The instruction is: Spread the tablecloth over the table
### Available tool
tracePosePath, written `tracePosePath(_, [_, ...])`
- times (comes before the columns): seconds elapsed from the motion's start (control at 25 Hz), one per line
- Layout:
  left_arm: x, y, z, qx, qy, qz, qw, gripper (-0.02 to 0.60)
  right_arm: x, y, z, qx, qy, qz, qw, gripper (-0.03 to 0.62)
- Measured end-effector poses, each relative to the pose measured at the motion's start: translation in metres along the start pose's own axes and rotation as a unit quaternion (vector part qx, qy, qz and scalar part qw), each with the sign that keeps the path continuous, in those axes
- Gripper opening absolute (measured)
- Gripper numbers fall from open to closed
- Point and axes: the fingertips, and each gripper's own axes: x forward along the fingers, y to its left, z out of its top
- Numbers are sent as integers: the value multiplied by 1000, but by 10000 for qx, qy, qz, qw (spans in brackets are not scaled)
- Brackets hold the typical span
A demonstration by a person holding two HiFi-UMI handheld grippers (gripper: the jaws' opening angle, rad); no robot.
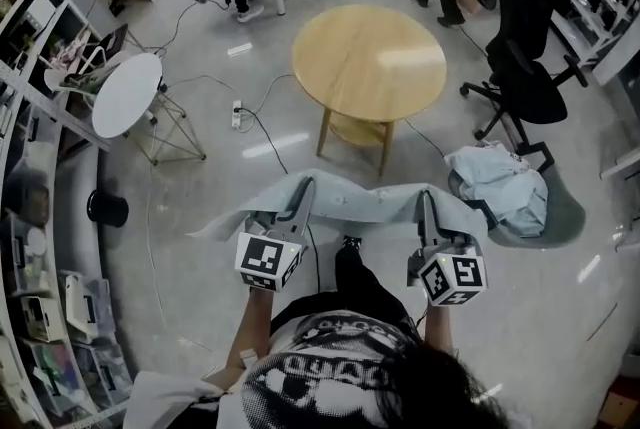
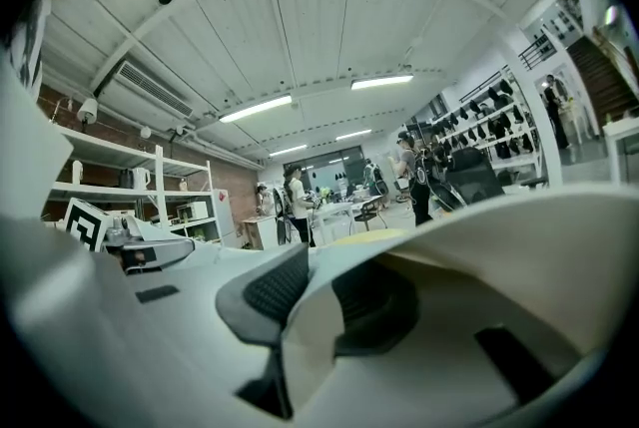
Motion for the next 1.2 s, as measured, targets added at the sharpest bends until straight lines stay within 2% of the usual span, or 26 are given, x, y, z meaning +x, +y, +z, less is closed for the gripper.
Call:
tracePosePath(0.36, [106, 65, 20, 63, 97, 220, 9997, 66, 124, -37, 26, 267, 83, 291, 9992, 74])
tracePosePath(0.56, [144, 96, 33, 19, 8, 389, 9992, 65, 179, -47, 43, 332, 39, 482, 9983, 74])
tracePosePath(0.8, [166, 120, 44, -85, 4, 567, 9984, 66, 224, -51, 55, 379, 20, 710, 9968, 72])
tracePosePath(0.96, [170, 141, 51, 71, 45, 643, 9979, 66, 243, -40, 56, 467, 44, 801, 9957, 74])
tracePosePath(1.2, [181, 168, 50, 293, 152, 449, 9984, 66, 266, -28, 53, 649, 89, 657, 9957, 74])
